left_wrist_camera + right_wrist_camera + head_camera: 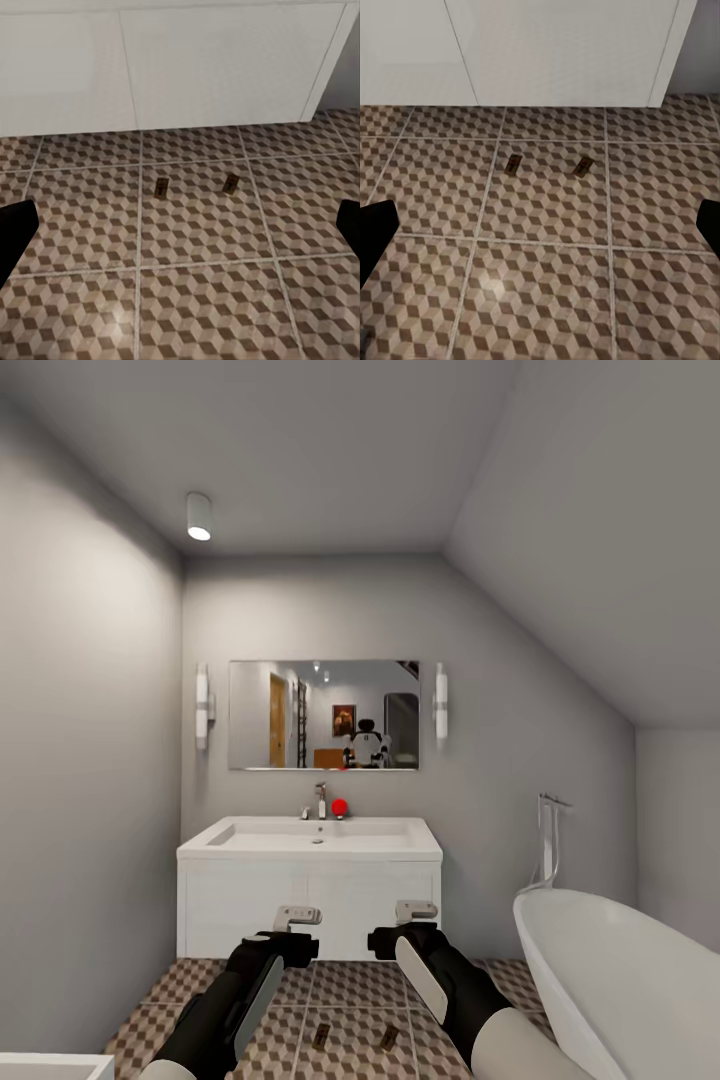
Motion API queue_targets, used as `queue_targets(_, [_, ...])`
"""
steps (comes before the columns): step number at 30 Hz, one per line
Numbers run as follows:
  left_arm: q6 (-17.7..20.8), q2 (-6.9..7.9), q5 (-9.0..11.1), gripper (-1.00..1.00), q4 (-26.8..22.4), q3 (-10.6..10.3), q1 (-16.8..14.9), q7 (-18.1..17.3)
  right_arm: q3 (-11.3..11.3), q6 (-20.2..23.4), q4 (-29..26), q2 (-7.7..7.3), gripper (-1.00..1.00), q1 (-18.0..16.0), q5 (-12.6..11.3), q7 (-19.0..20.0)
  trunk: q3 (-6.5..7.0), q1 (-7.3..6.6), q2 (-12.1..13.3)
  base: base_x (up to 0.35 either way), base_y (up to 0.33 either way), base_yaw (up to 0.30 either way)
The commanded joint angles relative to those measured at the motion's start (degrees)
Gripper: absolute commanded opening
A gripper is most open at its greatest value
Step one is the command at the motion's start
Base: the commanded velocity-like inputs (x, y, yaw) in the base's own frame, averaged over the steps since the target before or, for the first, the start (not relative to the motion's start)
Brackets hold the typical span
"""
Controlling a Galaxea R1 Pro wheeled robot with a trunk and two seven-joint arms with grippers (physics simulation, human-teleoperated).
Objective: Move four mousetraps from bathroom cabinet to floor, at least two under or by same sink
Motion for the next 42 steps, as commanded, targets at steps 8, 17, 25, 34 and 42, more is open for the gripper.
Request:
queue_targets(8, [0.2, 0.03, 0.6, 1.0, -0.1, -0.1, 0.0, 0.4, 0.3, 0.1, -0.1, -0.01, 1.0, -0.1, -0.6, -0.6, 0.6, -1.76, 3.2, 0.0, 0.0, 0.0])
queue_targets(17, [0.2, 0.03, 0.6, 1.0, -0.1, -0.2, 0.0, 0.4, 0.3, 0.1, -0.1, 0.02, 1.0, -0.1, -0.6, -0.6, 1.37, -3.73, 6.8, 0.0, 0.0, 0.0])
queue_targets(25, [0.2, 0.03, 0.6, 1.0, -0.1, -0.2, 0.0, 0.4, 0.4, 0.1, -0.1, 0.03, 1.0, -0.1, -0.6, -0.6, 2.06, -5.49, 10.0, 0.0, 0.0, 0.0])
queue_targets(34, [0.2, 0.03, 0.6, 1.0, -0.1, -0.2, 0.0, 0.4, 0.4, 0.1, -0.1, 0.03, 1.0, -0.1, -0.7, -0.6, 2.83, -7.47, 13.6, 0.0, 0.0, 0.0])
queue_targets(42, [0.2, 0.03, 0.6, 1.0, -0.1, -0.2, 0.0, 0.4, 0.4, 0.1, -0.1, 0.03, 1.0, -0.1, -0.6, -0.6, 3.51, -9.22, 16.8, 0.0, 0.0, 0.0])
